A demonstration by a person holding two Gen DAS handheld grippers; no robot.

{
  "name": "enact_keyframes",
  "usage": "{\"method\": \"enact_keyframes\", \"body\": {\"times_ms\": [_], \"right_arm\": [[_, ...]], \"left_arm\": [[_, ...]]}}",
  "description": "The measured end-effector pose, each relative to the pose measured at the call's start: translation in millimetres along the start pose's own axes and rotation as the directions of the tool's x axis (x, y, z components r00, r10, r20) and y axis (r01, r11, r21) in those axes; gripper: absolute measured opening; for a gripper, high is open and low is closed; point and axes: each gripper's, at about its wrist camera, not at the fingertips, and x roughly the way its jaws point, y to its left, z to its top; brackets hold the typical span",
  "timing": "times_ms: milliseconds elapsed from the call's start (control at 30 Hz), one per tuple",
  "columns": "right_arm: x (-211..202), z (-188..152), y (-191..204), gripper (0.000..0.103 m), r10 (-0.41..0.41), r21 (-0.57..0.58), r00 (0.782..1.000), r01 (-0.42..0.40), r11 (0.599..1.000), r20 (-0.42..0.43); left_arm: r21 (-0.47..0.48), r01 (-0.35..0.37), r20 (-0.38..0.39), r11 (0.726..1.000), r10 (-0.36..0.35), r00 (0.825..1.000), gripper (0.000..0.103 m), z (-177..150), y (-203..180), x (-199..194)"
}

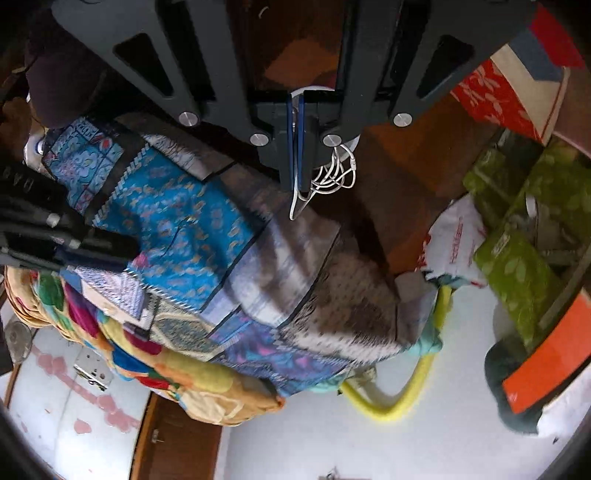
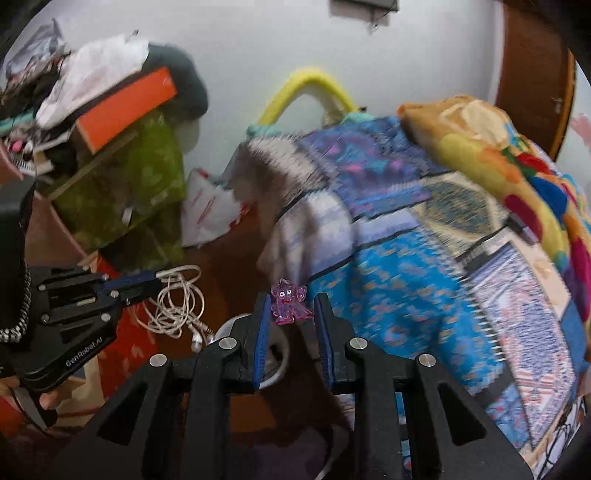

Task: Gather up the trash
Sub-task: 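Carry the earphone cable and pink figurine down to the white bin, then open both grippers over the bin to drop the cable and figurine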

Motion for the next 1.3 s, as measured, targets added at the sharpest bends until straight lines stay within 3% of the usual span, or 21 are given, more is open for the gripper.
{"method": "enact_keyframes", "body": {"times_ms": [333, 533, 667, 767, 800, 967, 1033, 1100, 1300], "right_arm": [[84.0, -18.5, 31.7, 0.022, 0.068, -0.022, 0.975, -0.074, 0.997, -0.211], [142.3, -22.6, 38.1, 0.023, 0.15, 0.039, 0.92, -0.145, 0.989, -0.361], [163.9, -22.9, 46.1, 0.024, 0.177, 0.057, 0.894, -0.169, 0.984, -0.412], [178.4, -23.8, 48.5, 0.04, 0.214, 0.102, 0.866, -0.188, 0.977, -0.451], [180.3, -24.5, 48.5, 0.045, 0.217, 0.11, 0.866, -0.188, 0.976, -0.451], [179.8, -25.1, 45.4, 0.045, 0.18, 0.078, 0.878, -0.162, 0.984, -0.443], [175.9, -25.0, 44.1, 0.045, 0.163, 0.059, 0.888, -0.152, 0.987, -0.431], [170.1, -25.0, 41.8, 0.045, 0.143, 0.037, 0.898, -0.14, 0.989, -0.417], [138.8, -23.2, 35.8, 0.045, 0.096, -0.019, 0.938, -0.108, 0.994, -0.333]], "left_arm": [[-0.073, -0.002, -0.089, 0.997, -0.005, 0.996, 0.0, -34.6, 41.4, 47.1], [-0.121, 0.002, -0.152, 0.993, -0.021, 0.988, 0.0, -49.0, 57.7, 80.1], [-0.145, -0.001, -0.186, 0.989, -0.026, 0.982, 0.0, -53.1, 66.4, 100.1], [-0.164, 0.006, -0.205, 0.986, -0.041, 0.978, 0.0, -53.1, 71.0, 111.7], [-0.171, 0.007, -0.211, 0.985, -0.043, 0.976, 0.0, -52.6, 72.1, 115.5], [-0.206, 0.036, -0.236, 0.978, -0.085, 0.968, 0.0, -51.2, 72.1, 134.0], [-0.2, 0.035, -0.246, 0.979, -0.084, 0.966, 0.003, -50.6, 68.6, 139.1], [-0.191, 0.032, -0.273, 0.981, -0.084, 0.958, 0.015, -51.2, 64.3, 144.7], [-0.183, 0.014, -0.26, 0.983, -0.062, 0.964, 0.018, -51.0, 60.0, 132.5]]}}
